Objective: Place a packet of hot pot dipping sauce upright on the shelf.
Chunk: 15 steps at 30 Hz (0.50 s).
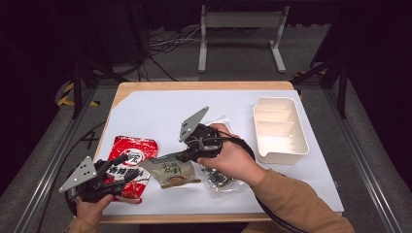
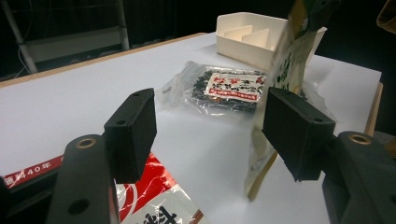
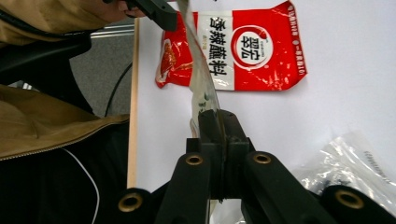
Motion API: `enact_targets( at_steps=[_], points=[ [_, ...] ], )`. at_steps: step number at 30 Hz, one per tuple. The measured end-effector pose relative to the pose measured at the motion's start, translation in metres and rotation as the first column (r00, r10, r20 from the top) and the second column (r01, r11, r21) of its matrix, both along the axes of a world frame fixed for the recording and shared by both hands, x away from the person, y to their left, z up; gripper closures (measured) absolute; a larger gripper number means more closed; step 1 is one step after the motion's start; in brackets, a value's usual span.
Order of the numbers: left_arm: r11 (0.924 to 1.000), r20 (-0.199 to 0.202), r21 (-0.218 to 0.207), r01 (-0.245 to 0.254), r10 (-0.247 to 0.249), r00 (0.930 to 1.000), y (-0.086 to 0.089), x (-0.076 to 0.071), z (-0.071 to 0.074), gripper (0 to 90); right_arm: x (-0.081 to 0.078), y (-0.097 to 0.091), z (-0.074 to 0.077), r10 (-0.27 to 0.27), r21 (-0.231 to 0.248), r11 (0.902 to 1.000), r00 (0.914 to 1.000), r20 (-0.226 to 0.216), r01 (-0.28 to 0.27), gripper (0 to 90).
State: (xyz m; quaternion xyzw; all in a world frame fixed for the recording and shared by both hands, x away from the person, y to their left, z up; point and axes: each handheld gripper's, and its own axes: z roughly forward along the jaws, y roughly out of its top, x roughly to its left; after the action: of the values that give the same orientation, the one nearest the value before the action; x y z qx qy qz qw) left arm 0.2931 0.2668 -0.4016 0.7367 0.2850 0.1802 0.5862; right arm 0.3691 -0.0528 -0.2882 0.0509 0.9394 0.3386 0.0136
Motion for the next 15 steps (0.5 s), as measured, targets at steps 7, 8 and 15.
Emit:
enact_targets(
  at_steps=[7, 8, 15],
  points=[
    [1.0, -0.01, 0.005, -0.004, 0.004, 0.9999, 0.0, 0.002, -0.001, 35.5, 0.001, -0.011, 0.01, -0.025, 0.033, 0.9992, 0.9993, 0.027, 0.024, 89.4],
    [1.0, -0.01, 0.005, -0.004, 0.004, 0.9999, 0.0, 0.002, -0.001, 35.5, 0.001, -0.012, 0.011, -0.027, 0.034, 0.9991, 0.9992, 0.031, 0.026, 89.3],
    [0.9999, -0.011, 0.012, -0.006, 0.006, 0.9999, 0.0, 0.003, -0.002, 35.5, 0.003, -0.022, 0.018, -0.047, 0.045, 0.998, 0.9974, 0.056, 0.044, 89.4]
  ],
)
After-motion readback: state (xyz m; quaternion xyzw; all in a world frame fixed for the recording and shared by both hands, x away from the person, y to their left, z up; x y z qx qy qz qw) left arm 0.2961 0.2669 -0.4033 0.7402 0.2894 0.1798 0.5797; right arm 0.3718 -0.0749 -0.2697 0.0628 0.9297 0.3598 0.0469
